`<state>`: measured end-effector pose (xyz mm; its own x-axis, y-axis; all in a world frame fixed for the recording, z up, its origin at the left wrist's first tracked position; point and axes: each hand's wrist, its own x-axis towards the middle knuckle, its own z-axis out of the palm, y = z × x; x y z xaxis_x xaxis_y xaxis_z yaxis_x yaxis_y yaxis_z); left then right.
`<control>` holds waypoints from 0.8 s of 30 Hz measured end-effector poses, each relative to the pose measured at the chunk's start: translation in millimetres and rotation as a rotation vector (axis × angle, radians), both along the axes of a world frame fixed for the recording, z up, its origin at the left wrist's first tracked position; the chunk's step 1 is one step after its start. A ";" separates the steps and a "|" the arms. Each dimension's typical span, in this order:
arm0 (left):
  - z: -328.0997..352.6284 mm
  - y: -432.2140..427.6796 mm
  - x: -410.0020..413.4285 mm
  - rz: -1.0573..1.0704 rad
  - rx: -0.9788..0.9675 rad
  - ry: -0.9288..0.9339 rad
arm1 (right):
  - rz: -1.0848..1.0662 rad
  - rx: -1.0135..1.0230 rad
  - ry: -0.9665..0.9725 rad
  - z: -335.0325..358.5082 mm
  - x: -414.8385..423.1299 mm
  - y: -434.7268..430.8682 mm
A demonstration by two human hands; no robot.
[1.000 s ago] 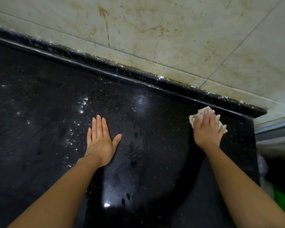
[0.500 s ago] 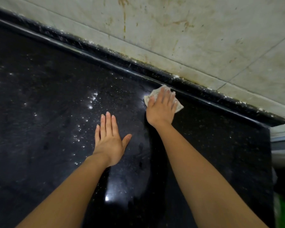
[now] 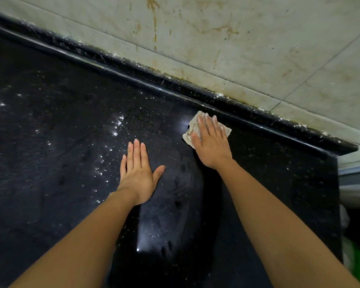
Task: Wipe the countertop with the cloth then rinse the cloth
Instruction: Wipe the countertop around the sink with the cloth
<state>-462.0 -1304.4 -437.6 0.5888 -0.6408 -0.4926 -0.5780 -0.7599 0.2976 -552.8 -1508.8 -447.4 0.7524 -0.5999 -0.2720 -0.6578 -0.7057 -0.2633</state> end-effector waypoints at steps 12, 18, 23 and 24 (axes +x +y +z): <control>1.4 2.7 -0.7 -0.017 -0.006 -0.025 | -0.210 -0.042 0.046 6.1 -199.8 32.4; -1.5 1.6 -0.6 -0.023 -0.018 -0.037 | -0.597 -0.057 0.070 6.8 -245.8 0.9; -5.6 2.0 -1.3 -0.023 -0.025 -0.055 | -0.679 -0.068 0.069 5.9 -223.8 -36.4; -6.1 1.6 -1.4 -0.024 -0.025 -0.056 | -0.674 -0.065 0.069 6.0 -218.1 -42.0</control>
